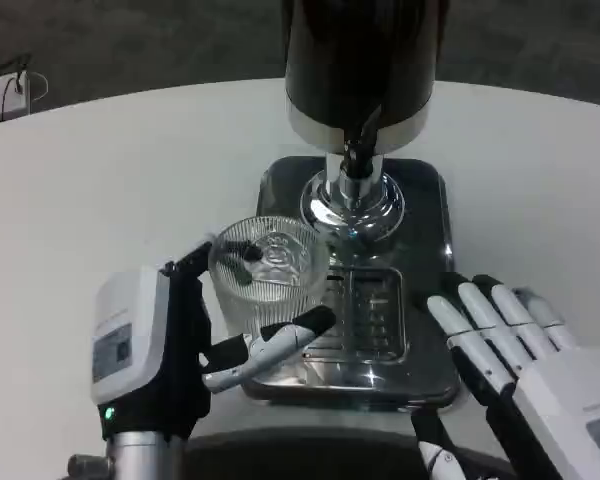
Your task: Grasp the cup under the faucet to collect the drink, then remove the cup.
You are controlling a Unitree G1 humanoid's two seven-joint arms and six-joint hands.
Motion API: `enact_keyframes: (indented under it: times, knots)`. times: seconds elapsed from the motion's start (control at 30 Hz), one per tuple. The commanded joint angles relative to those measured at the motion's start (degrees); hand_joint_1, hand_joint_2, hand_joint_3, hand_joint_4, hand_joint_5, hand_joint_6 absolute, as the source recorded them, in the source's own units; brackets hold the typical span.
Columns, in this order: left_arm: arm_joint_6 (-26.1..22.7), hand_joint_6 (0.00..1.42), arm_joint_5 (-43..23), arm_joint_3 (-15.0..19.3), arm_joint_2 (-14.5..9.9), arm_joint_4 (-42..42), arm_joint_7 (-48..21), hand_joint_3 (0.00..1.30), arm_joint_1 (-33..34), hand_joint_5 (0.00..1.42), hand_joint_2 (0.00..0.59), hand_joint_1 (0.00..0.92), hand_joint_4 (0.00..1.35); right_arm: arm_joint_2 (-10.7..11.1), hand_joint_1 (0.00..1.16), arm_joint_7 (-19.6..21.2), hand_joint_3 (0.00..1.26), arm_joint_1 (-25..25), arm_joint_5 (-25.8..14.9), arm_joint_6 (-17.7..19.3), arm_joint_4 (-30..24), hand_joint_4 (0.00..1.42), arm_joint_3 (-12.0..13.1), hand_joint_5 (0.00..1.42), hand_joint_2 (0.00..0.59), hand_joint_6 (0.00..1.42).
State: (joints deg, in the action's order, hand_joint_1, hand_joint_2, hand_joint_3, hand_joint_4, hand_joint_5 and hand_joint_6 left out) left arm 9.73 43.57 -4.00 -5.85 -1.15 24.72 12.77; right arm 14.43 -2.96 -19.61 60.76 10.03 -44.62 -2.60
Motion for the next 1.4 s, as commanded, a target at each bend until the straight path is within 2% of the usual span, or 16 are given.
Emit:
enact_keyframes:
  times: [0.03,0.2,0.33,0.57,0.7,0.9,1.1,1.2,1.3,1.4]
  knots:
    - [-1.45,1.42,0.83,-1.85,0.00,-4.31,3.52,1.00,4.52,1.27,0.000,0.626,1.12,-0.79,0.16,-0.56,0.08,0.74,0.61,-0.51,-0.48,0.00,-0.68,0.00,0.533,0.03]
    - [-1.49,1.42,0.61,-3.17,-1.48,-11.38,5.66,1.00,9.53,1.27,0.000,0.626,1.12,-1.36,0.16,-0.69,0.08,0.42,1.04,-0.91,-0.94,0.00,-1.01,0.00,0.533,0.03]
    - [0.41,1.42,-0.24,-4.71,-2.63,-18.33,7.73,1.00,14.26,1.27,0.000,0.630,1.12,-1.47,0.16,-0.73,0.08,0.12,1.13,-1.08,-1.28,0.00,-1.05,0.00,0.533,0.03]
    - [1.42,1.42,-0.59,-7.28,-3.39,-27.32,11.32,1.00,20.35,1.27,0.000,0.633,1.12,-1.67,0.16,-0.81,0.08,-0.87,1.20,-1.24,-2.13,0.00,-0.80,0.00,0.533,0.03]
    - [3.80,1.42,-1.99,-8.30,-3.57,-33.36,11.46,1.00,23.98,1.27,0.000,0.634,1.12,-1.60,0.16,-0.81,0.08,-1.50,1.00,-1.07,-2.47,0.00,-0.63,0.00,0.533,0.03]
    - [6.94,1.42,-2.82,-10.24,-4.09,-37.11,12.38,1.00,26.41,1.27,0.000,0.635,1.11,-1.69,0.16,-0.71,0.08,-1.77,0.93,-0.98,-2.62,0.00,-0.61,0.00,0.533,0.03]
    - [9.32,1.42,-3.19,-11.49,-5.20,-37.52,12.22,0.99,25.74,1.26,0.000,0.623,1.10,-1.76,0.16,-0.67,0.08,-1.94,0.83,-0.98,-2.58,0.00,-0.61,0.00,0.533,0.03]
    - [8.85,1.42,-3.03,-11.58,-5.33,-37.24,12.65,0.96,25.23,1.22,0.000,0.613,1.04,-1.81,0.16,-0.64,0.08,-1.66,0.78,-0.98,-2.44,0.00,-0.69,0.00,0.533,0.03]
    - [8.13,1.36,-3.13,-11.50,-5.41,-36.99,12.52,0.84,24.93,1.10,0.000,0.564,0.88,-1.88,0.16,-0.69,0.08,-1.56,0.85,-1.02,-2.43,0.00,-0.74,0.00,0.533,0.03]
    - [7.90,1.19,-3.44,-11.50,-5.53,-36.83,11.68,0.63,24.76,0.94,0.052,0.375,0.65,-1.98,0.16,-0.73,0.08,-1.62,0.87,-1.06,-2.38,0.00,-0.76,0.00,0.533,0.03]
